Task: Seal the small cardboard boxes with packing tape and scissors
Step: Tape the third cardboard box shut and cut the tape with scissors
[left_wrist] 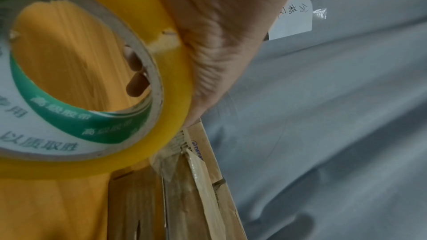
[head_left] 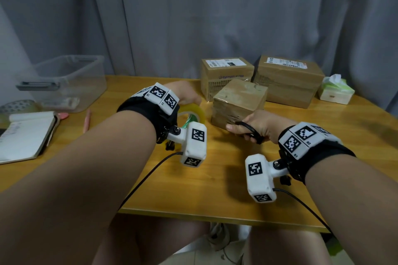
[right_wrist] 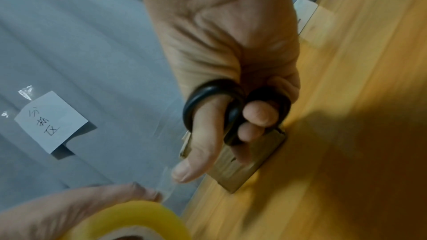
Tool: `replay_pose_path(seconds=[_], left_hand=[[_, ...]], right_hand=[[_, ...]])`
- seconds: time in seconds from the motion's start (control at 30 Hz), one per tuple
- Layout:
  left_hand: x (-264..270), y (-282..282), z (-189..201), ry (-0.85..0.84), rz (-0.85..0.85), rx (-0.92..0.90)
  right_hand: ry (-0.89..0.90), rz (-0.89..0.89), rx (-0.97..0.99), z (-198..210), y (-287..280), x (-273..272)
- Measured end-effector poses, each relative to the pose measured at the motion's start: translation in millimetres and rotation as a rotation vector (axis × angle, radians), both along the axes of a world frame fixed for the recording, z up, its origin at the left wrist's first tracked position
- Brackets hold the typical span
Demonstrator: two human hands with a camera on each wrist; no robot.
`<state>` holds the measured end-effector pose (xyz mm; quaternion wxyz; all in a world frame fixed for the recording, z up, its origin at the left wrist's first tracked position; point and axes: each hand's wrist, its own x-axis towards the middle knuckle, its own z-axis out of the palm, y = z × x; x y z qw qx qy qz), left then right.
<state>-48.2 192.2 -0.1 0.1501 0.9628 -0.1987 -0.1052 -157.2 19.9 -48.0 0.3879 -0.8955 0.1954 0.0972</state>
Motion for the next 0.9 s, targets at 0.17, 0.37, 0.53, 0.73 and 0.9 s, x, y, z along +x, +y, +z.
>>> replay_pose_path(seconds=[0.17, 0.37, 0.53, 0.73, 0.9], left_hand=[[-8, 11, -2, -0.003, -0.040, -0.109], [-5, 28, -10, 0.048, -0.015, -0.443], [8, 34, -17, 0.009, -0.012, -0.611], [24, 21, -29, -0.155, 0.000, -0.737], [38, 11, -32, -0.188, 0.001, -0.714]], right_hand=[[0.189, 0.180, -0.371, 6, 2, -3], [0.193, 0.255, -0.511, -1, 5, -8], [-0.016, 0.233, -0.673, 19, 2, -1], [-0.439, 0.200, -0.772, 37, 13, 43], [-0.175, 0.235, -0.718, 13, 12, 85]])
